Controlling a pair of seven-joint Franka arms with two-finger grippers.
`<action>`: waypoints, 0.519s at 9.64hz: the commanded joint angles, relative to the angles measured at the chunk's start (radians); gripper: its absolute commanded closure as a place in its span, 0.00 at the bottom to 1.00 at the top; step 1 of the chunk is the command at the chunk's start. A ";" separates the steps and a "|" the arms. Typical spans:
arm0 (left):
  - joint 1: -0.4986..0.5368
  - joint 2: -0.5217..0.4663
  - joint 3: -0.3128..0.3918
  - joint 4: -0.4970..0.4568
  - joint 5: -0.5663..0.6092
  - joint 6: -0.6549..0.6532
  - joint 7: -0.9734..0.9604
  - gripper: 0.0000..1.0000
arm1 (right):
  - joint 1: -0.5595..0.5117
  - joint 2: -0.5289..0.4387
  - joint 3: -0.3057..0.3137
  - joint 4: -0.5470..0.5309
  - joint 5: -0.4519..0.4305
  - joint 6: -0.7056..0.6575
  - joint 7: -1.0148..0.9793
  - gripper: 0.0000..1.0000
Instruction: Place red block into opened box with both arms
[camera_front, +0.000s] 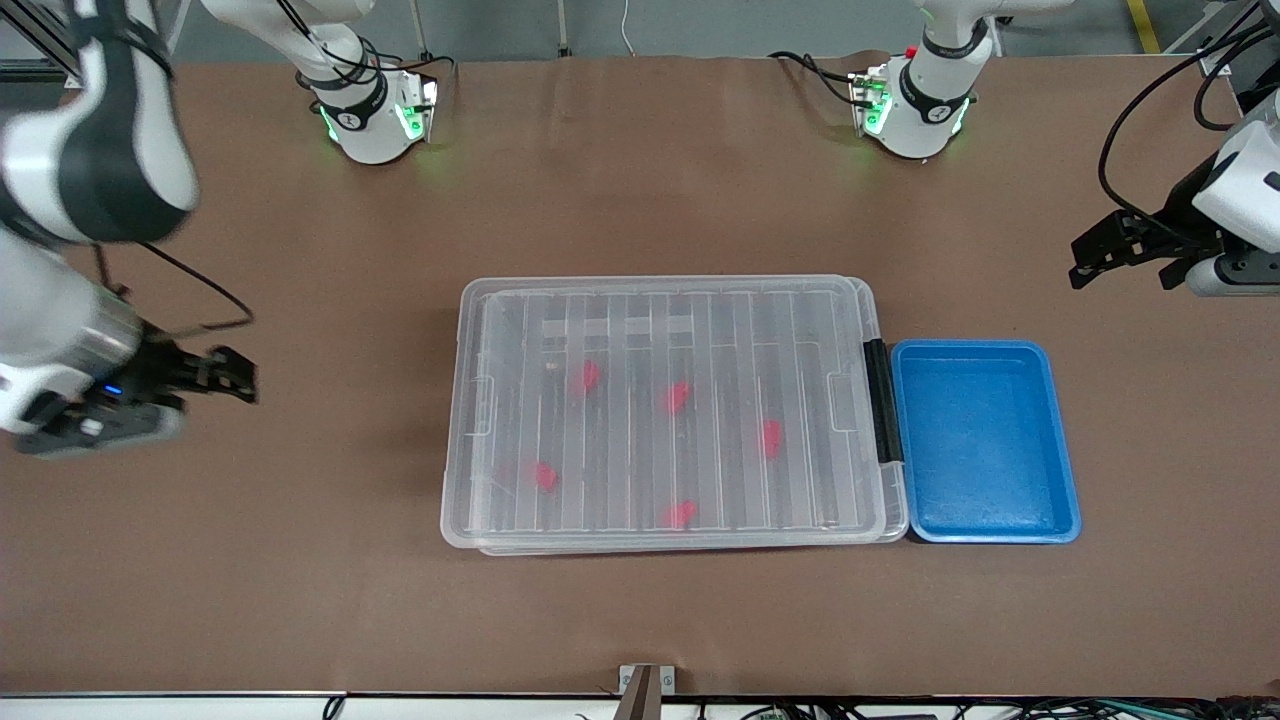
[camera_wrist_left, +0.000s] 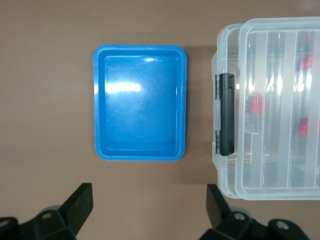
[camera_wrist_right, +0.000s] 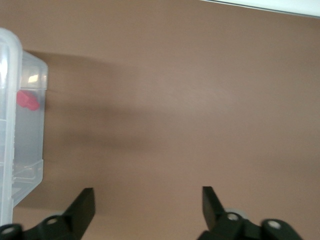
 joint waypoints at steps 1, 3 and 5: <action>-0.001 0.005 -0.005 -0.024 0.005 -0.007 -0.004 0.00 | 0.001 -0.132 -0.045 -0.028 -0.021 -0.134 0.146 0.00; -0.001 0.005 -0.005 -0.022 0.006 -0.007 -0.004 0.00 | 0.001 -0.203 -0.098 -0.034 -0.018 -0.241 0.145 0.00; -0.001 0.005 -0.005 -0.021 0.006 -0.007 -0.004 0.00 | -0.016 -0.204 -0.123 -0.042 -0.006 -0.232 0.128 0.00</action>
